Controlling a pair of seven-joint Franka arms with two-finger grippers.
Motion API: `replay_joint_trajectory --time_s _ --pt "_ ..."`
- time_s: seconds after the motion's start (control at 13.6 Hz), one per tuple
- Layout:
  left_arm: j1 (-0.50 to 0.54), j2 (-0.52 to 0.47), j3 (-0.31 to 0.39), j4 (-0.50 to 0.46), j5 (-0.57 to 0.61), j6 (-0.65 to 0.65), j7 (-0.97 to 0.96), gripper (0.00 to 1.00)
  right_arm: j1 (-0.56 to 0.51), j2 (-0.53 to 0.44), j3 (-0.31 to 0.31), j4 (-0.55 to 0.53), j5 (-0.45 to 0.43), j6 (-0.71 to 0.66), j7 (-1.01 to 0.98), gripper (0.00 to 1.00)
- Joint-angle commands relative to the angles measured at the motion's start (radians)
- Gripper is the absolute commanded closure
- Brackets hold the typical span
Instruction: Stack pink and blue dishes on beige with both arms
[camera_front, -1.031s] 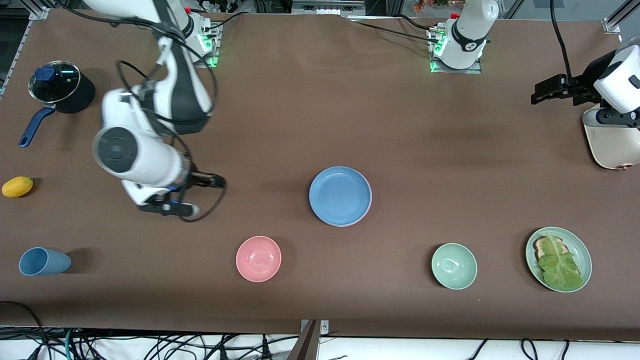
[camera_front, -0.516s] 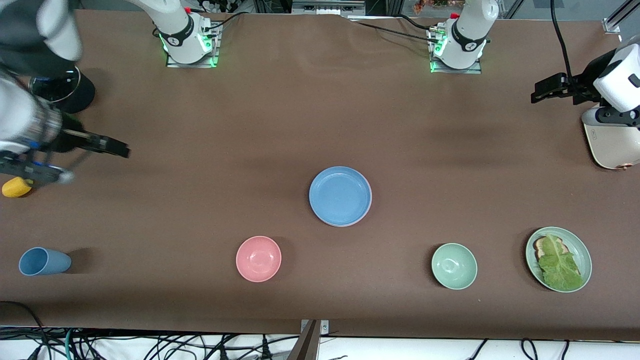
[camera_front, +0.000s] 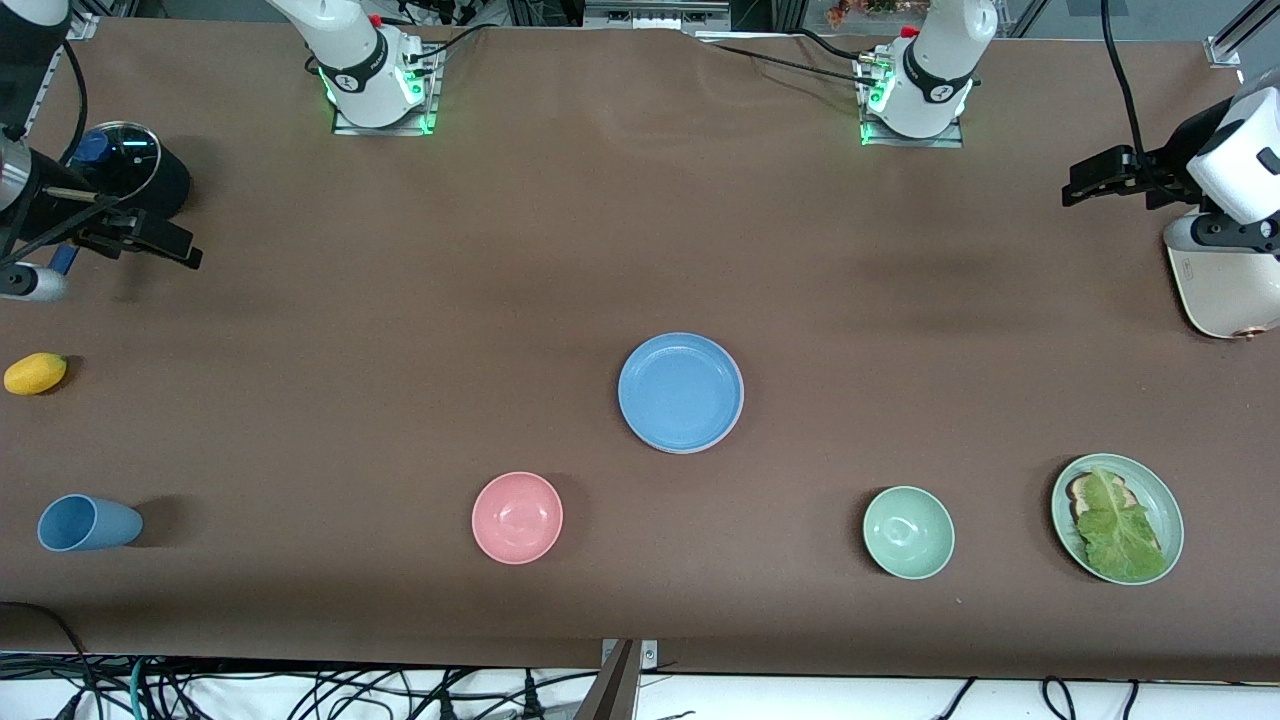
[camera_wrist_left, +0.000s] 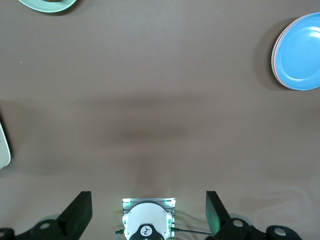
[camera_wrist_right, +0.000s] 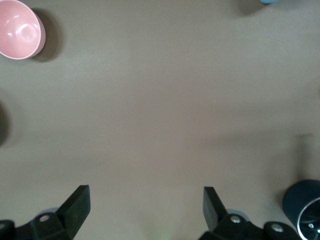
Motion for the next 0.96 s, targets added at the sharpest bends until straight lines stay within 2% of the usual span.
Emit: replay_joint_trajectory --time_s 0.0,0.15,0.44,0.88 --pt "0.005 -0.02 -0.003 -0.015 0.009 -0.003 0.021 0.0 -0.038 -0.074 0.03 -0.094 -0.053 0.05 -0.027 0.0" --pt "0.005 -0.02 -0.005 -0.015 0.009 -0.003 0.021 0.0 -0.033 -0.058 0.03 -0.067 -0.061 0.042 -0.032 0.0" --pt "0.005 -0.02 -0.005 -0.015 0.009 -0.003 0.021 0.0 -0.035 -0.045 0.024 -0.056 -0.007 0.044 -0.027 0.0" --pt "0.005 -0.02 -0.007 -0.015 0.009 0.0 0.021 0.0 -0.036 -0.044 0.024 -0.053 -0.007 0.044 -0.032 0.0"
